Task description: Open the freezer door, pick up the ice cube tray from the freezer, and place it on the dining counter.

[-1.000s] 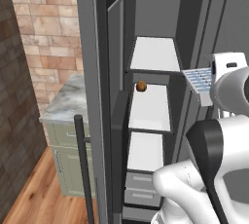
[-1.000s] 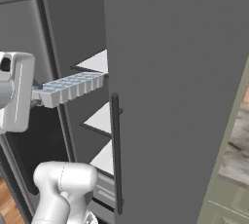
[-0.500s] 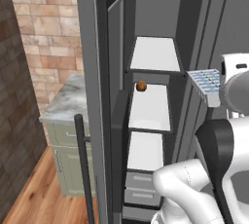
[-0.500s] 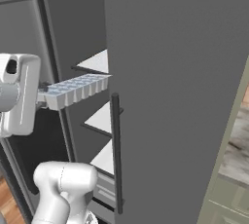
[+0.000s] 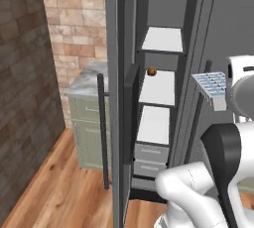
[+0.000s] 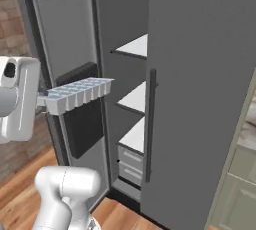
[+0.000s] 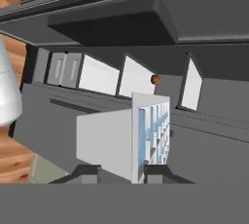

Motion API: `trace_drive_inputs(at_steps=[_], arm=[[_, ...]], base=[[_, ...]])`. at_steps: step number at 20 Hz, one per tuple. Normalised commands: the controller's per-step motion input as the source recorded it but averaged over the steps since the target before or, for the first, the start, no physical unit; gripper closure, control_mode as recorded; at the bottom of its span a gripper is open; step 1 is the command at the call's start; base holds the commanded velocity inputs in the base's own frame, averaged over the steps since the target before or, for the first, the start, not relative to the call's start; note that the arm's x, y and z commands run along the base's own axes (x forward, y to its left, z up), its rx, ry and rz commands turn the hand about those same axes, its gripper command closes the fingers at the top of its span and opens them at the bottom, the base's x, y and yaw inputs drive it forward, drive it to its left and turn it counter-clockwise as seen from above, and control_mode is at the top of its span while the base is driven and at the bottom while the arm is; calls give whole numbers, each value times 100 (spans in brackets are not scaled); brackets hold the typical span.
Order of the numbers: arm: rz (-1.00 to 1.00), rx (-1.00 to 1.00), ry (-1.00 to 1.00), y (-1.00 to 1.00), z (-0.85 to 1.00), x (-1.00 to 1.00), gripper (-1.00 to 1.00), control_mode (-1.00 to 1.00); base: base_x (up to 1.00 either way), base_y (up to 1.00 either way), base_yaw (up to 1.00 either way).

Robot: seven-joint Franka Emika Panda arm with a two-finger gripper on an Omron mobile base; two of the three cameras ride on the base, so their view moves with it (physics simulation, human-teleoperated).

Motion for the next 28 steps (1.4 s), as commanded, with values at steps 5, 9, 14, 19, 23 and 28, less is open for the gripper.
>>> trace_drive_inputs(at_steps=[5,9,14,19,23,28], arm=[[0,0,0,0,0,0,100,100],[0,0,0,0,0,0,100,100],[0,0,0,0,0,0,100,100],[0,0,0,0,0,0,100,100],[0,0,0,0,0,0,100,100],[0,0,0,0,0,0,100,100]], base=[[-82,-3,-21],[-43,0,-80],[-19,0,-99],[-4,0,-100],[0,1,-100],[0,9,-99]])
